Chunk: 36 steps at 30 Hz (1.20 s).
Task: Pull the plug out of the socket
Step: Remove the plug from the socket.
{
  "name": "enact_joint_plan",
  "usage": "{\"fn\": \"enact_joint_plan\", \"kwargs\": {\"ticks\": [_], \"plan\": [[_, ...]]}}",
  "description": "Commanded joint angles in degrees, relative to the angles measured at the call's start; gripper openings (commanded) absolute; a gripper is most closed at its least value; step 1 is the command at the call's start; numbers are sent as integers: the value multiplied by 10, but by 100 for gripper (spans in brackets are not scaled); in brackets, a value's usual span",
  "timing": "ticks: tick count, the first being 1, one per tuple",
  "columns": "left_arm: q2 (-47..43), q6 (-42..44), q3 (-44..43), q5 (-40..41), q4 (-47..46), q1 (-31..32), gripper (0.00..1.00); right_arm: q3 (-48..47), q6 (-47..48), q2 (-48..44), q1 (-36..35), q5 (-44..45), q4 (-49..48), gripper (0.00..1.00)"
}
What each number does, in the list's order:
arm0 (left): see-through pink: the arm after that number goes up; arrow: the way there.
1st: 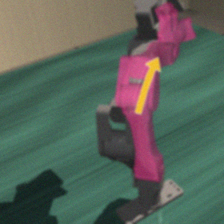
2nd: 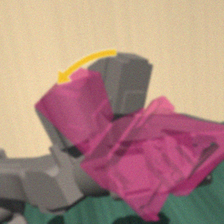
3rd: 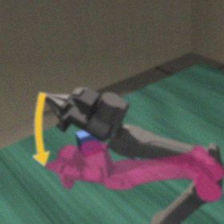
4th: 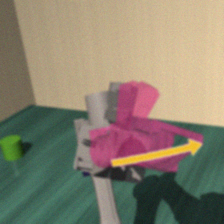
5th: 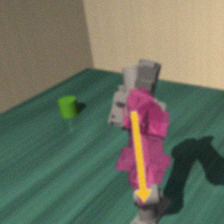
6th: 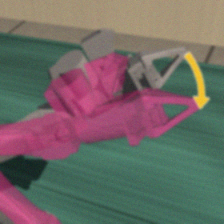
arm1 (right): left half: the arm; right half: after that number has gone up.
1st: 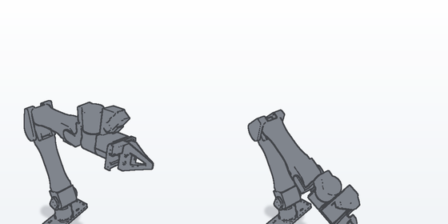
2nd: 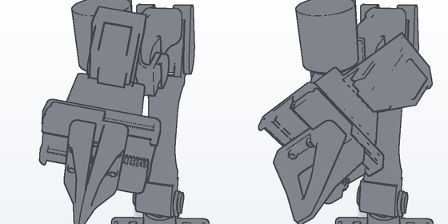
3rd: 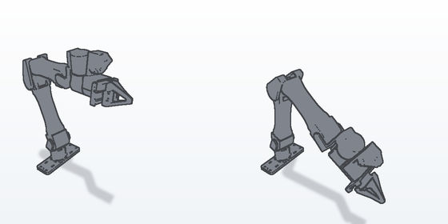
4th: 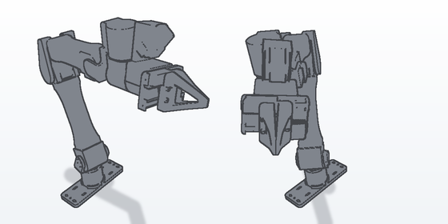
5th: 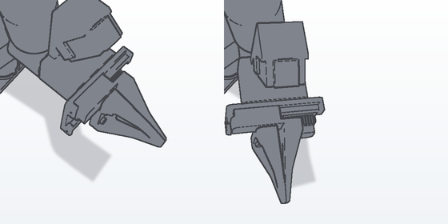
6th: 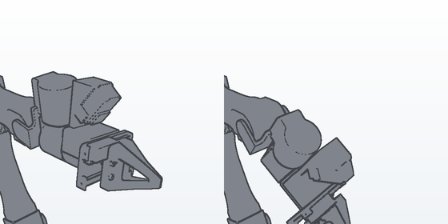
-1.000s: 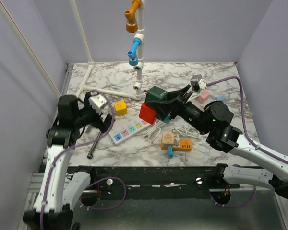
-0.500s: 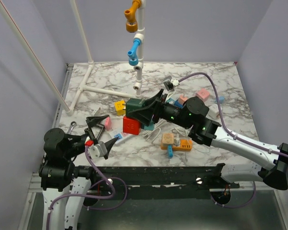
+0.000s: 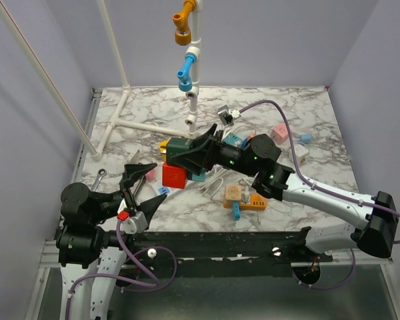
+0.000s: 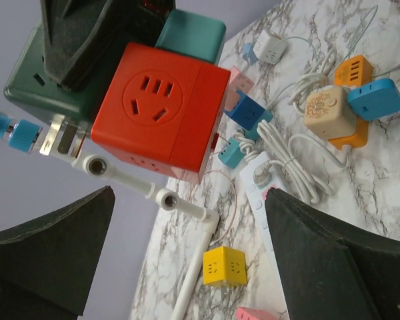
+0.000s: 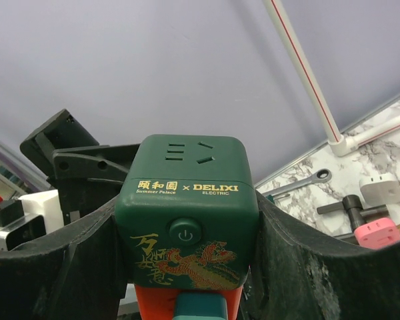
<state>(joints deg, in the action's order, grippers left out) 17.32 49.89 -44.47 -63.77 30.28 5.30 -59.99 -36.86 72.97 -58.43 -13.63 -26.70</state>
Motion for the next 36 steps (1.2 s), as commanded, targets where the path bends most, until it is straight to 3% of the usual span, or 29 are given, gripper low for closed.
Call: {"fn": "enact_joint_plan", "kwargs": {"ticks": [1, 10, 14, 21, 23, 27, 30, 36], "plan": [[0, 9, 4, -42, -33, 7, 98, -28, -13, 28, -9, -24, -89, 1], [-2, 52, 10, -39, -8, 10, 98, -57, 60, 46, -44, 8, -43, 1], [0, 89, 9, -47, 17, 11, 88, -69, 71, 55, -51, 9, -28, 1], [6, 186, -9, -52, 92, 15, 56, -89, 98, 69, -62, 13, 5, 1], [3, 201, -8, -51, 100, 16, 52, -93, 104, 72, -65, 20, 12, 1], [-1, 219, -4, -50, 115, 16, 53, -109, 128, 81, -82, 39, 28, 1], [-3, 222, -4, -46, 118, 17, 65, -135, 160, 96, -104, 60, 68, 1], [1, 232, -15, -41, 146, 17, 74, -155, 191, 115, -130, 99, 97, 1]]}}
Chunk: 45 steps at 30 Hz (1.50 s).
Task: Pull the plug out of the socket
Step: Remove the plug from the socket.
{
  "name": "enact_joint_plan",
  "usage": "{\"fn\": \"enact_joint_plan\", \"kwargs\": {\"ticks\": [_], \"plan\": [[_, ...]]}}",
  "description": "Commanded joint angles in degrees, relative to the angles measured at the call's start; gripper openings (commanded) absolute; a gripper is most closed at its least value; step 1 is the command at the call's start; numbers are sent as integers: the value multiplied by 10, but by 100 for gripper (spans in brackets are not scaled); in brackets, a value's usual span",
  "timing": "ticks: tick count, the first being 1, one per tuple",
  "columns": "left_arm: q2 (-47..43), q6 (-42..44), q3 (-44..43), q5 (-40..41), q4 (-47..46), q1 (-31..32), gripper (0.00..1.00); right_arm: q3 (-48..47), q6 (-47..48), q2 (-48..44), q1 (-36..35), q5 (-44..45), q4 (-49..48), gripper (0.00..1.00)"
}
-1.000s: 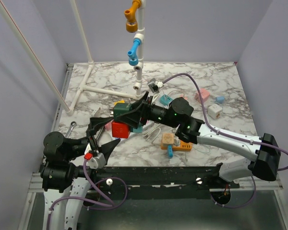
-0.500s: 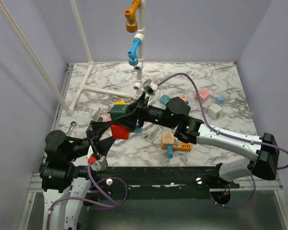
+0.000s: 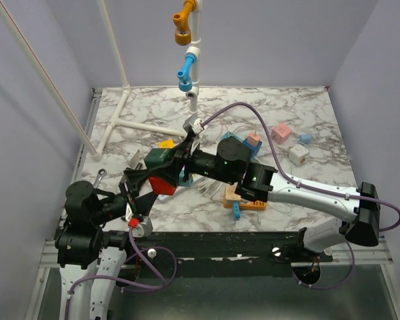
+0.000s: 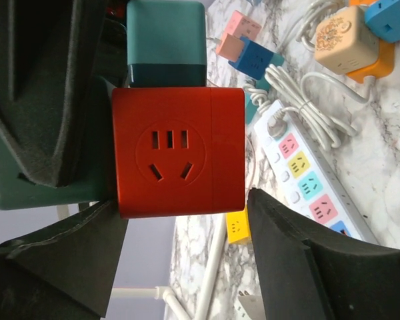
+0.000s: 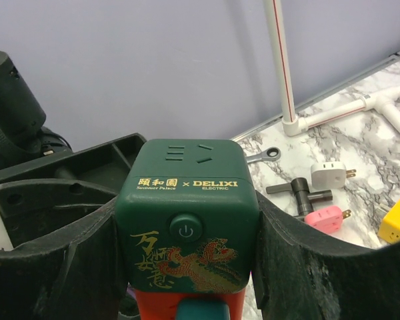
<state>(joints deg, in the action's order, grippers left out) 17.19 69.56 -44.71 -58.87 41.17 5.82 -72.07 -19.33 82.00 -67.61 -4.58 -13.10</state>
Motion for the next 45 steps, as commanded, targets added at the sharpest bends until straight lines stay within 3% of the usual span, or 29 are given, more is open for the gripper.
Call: {"fn": "enact_joint_plan", "kwargs": {"ticks": [1, 7, 14, 23, 31, 36, 45], "plan": [[2, 36, -14, -90, 40, 12, 76, -34, 17, 26, -41, 13, -39, 1], [2, 34, -14, -89, 41, 13, 80, -25, 22, 29, -53, 42, -51, 1], [-16, 41, 6, -90, 11, 13, 52, -32, 9, 47, -64, 86, -44, 1], [-24, 42, 14, -78, 7, 14, 35, -32, 2, 54, -69, 117, -46, 1], [-27, 165, 11, -99, 117, 14, 21, -54, 21, 56, -68, 156, -39, 1], [-9, 331, -7, -108, 254, 14, 8, -75, 33, 60, -68, 169, -33, 1], [-18, 309, 10, -104, 229, 14, 2, -17, 23, 23, -67, 210, -128, 1]]}}
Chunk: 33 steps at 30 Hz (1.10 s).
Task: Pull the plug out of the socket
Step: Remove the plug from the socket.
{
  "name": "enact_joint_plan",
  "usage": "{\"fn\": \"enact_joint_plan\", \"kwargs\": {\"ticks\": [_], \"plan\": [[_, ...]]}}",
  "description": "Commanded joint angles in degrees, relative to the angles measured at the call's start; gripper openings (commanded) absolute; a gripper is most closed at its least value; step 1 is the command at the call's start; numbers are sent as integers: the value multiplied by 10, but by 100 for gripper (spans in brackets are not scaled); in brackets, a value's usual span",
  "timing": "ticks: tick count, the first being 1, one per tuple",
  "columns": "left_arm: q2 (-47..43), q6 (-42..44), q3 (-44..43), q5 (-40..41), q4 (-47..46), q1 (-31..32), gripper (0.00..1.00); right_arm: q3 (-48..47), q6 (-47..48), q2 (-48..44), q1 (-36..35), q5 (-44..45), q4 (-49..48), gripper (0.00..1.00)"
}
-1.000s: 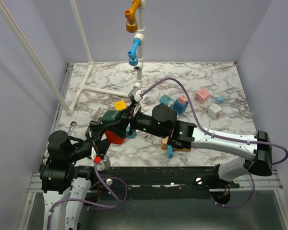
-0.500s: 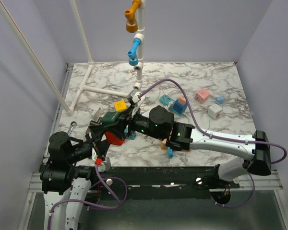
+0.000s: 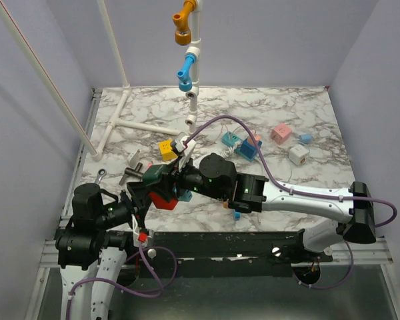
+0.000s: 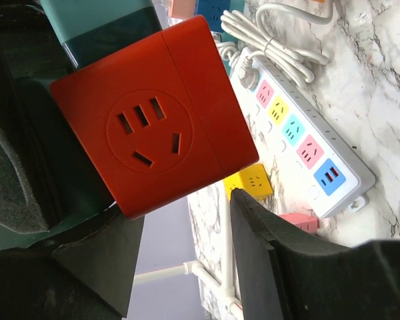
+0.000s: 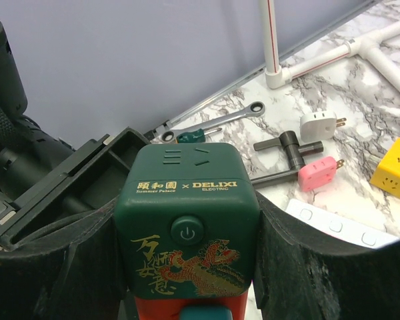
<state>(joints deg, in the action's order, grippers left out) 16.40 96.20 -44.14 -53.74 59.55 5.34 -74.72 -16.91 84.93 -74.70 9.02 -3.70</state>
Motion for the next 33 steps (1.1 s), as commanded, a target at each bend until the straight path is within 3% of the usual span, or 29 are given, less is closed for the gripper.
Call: {"fn": "enact_joint_plan", "kwargs": {"ticks": [1, 5, 10, 11, 12, 13, 14, 17, 23, 30, 33], "plan": [[-14, 33, 7, -155, 35, 19, 1, 17, -6, -9, 3, 78, -233, 1], [-19, -9, 13, -153, 5, 19, 0, 52, -13, -25, 4, 105, -269, 1], [-17, 37, 14, -160, 46, 19, 0, 67, 3, -37, 3, 140, -297, 1], [-19, 32, 15, -160, 44, 19, 12, 64, 7, -37, 4, 142, -295, 1], [-20, 5, 16, -158, 27, 19, 38, 63, 11, -37, 4, 141, -294, 1], [-21, -32, 16, -154, -3, 19, 76, 62, 14, -37, 4, 142, -291, 1], [-22, -92, 17, -147, -38, 19, 98, 63, 18, -40, 4, 143, -289, 1], [-15, -278, 14, -113, -153, 19, 98, 75, 29, -59, 4, 152, -292, 1], [-4, -540, 6, -104, -223, 19, 98, 93, 50, -120, 3, 139, -305, 1], [-4, -713, -1, -77, -247, 19, 98, 115, 33, -181, 4, 91, -265, 1], [12, -862, -5, -40, -330, 18, 99, 125, 32, -192, 4, 45, -267, 1]]}}
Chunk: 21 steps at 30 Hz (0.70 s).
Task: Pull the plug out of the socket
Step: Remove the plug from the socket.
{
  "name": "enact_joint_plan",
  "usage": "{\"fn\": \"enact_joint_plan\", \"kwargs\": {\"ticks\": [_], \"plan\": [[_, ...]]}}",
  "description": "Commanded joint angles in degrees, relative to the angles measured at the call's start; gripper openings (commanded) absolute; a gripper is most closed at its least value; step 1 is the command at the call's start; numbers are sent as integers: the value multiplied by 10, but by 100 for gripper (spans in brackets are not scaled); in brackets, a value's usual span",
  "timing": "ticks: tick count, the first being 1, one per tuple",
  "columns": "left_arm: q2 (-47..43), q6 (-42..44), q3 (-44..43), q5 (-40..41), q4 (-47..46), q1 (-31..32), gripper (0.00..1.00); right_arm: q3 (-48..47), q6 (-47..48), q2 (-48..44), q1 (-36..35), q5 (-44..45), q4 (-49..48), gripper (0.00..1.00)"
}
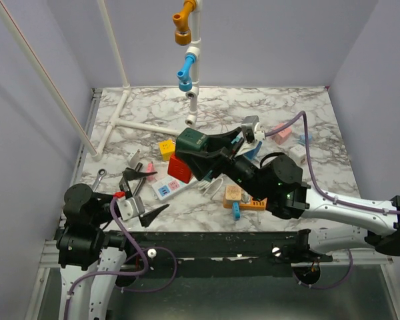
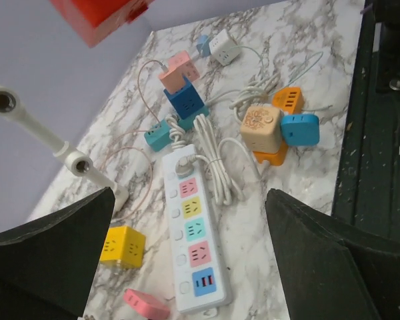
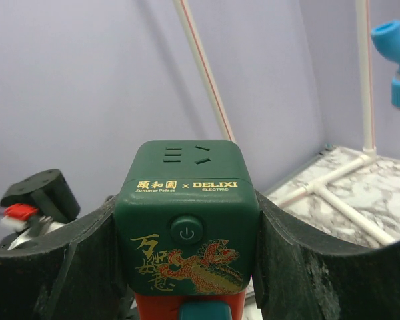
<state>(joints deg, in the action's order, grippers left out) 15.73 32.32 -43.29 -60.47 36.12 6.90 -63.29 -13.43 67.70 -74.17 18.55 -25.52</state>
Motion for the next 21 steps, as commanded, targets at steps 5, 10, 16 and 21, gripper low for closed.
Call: {"fn": "enact_joint_plan", "kwargs": {"ticks": [5, 10, 16, 21], "plan": [[116, -431, -97, -66, -161, 2, 98, 5, -18, -21, -1, -128, -49, 1], [145, -660, -69, -189, -394, 3, 98, 12, -46, -32, -2, -159, -63, 1], [155, -704, -51, -198, -442, 3, 98, 30, -67, -28, -1, -182, -96, 1], [157, -749, -49, -238, -482, 5, 98, 33, -69, -12, -1, -213, -122, 1]]}}
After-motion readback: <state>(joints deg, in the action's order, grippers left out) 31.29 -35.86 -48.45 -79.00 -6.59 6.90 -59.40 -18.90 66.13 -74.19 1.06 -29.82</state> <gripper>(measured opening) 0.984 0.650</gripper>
